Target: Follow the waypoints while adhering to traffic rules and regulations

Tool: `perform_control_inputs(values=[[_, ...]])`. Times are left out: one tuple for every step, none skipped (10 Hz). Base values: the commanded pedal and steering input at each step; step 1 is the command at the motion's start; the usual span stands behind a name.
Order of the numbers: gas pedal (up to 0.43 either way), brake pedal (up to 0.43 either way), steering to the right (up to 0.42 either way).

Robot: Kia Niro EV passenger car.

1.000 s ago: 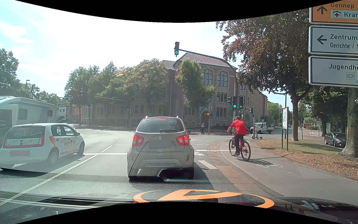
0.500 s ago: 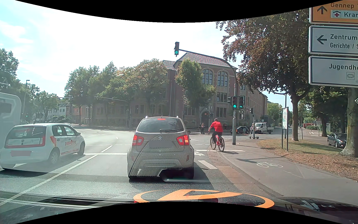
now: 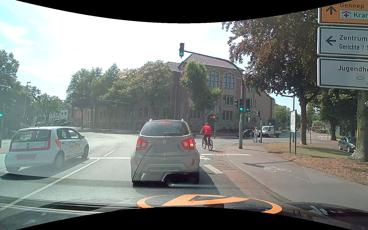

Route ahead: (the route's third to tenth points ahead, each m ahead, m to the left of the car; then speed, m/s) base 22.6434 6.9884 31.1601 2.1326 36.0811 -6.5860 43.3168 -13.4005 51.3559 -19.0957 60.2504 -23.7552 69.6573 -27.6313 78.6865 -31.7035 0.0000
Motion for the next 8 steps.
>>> perform_control_inputs(values=[[0.000, 0.348, -0.045], [0.000, 0.348, -0.045], [0.000, 0.348, -0.045], [0.000, 0.348, -0.046], [0.000, 0.348, -0.045], [0.000, 0.348, -0.045], [0.000, 0.348, -0.046], [0.000, 0.348, -0.045]])
